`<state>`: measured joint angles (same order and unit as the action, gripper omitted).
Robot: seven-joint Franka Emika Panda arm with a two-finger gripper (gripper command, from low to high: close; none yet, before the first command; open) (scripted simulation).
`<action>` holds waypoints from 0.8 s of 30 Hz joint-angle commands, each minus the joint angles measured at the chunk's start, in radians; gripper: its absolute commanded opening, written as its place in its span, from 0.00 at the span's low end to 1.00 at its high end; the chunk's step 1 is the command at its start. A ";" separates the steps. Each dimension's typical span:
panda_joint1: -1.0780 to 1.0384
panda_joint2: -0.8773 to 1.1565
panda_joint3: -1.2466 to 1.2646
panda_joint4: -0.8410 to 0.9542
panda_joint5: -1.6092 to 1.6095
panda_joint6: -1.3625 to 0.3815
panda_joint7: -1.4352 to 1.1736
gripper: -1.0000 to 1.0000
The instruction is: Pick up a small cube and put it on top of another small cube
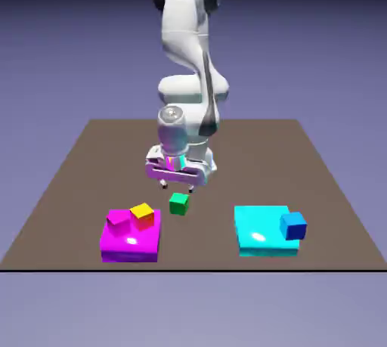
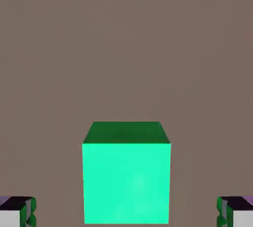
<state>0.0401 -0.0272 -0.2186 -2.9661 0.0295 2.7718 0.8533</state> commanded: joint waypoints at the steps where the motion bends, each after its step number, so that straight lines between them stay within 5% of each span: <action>1: -0.023 0.036 0.027 0.003 0.030 0.032 -0.021 0.50; 6: -0.109 0.215 0.160 0.018 0.179 0.192 -0.124 0.50; 7: -0.109 0.215 0.160 0.018 0.179 0.192 -0.124 0.00; 18: 0.046 -0.109 -0.081 -0.009 -0.091 -0.097 0.063 0.00; 24: 0.097 -0.059 -0.156 0.208 -0.105 -0.259 -0.148 0.00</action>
<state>0.1368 -0.0863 -0.3748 -2.7577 -0.0737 2.5124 0.7040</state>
